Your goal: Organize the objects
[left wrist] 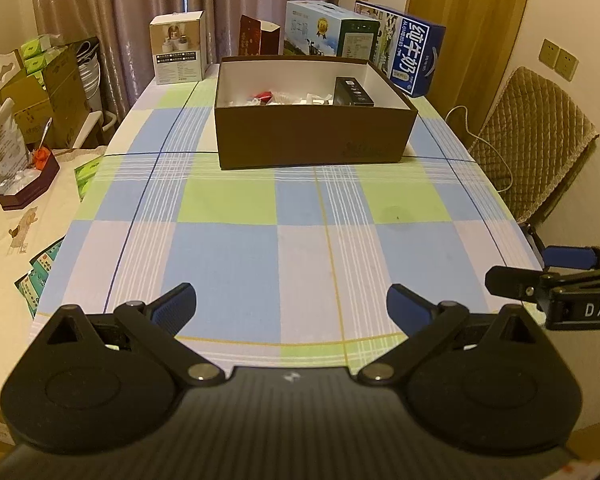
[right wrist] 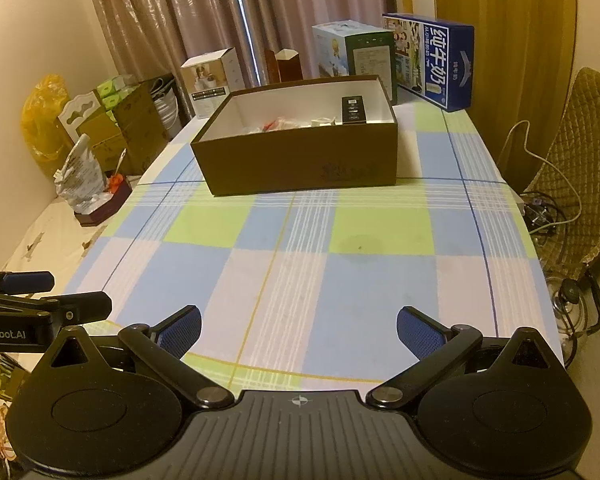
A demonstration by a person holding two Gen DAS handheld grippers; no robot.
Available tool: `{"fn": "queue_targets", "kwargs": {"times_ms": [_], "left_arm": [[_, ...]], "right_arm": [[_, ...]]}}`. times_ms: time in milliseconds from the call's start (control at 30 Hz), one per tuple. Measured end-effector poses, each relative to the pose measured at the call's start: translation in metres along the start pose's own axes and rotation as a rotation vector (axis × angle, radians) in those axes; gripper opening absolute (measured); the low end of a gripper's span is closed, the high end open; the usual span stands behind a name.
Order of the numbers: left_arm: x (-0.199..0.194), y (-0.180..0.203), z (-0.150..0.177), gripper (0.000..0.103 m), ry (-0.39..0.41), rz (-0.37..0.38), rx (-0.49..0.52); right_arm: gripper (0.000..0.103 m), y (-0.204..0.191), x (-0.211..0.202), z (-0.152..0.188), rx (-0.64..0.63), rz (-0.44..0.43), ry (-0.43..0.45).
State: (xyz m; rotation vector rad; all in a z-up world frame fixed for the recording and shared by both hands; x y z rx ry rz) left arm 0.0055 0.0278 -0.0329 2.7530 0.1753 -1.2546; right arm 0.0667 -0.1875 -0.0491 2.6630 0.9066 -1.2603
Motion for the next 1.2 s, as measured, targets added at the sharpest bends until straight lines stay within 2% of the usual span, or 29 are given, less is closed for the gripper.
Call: {"fn": "queue_targets", "kwargs": {"times_ms": [1200], "left_arm": [[0.0006,-0.0015,-0.0018,0.099,-0.004,-0.022,-0.001]], "right_arm": [[0.101,-0.0055,0.0003,0.0014,0.0,0.003,-0.002]]}}
Point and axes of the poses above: each gripper's, at about its wrist camera, not at the fingertips, and x roughly the way its jaws point, y to its right, z to its underside, the point moved 4 cm from there along x, roughly the way its jaws point
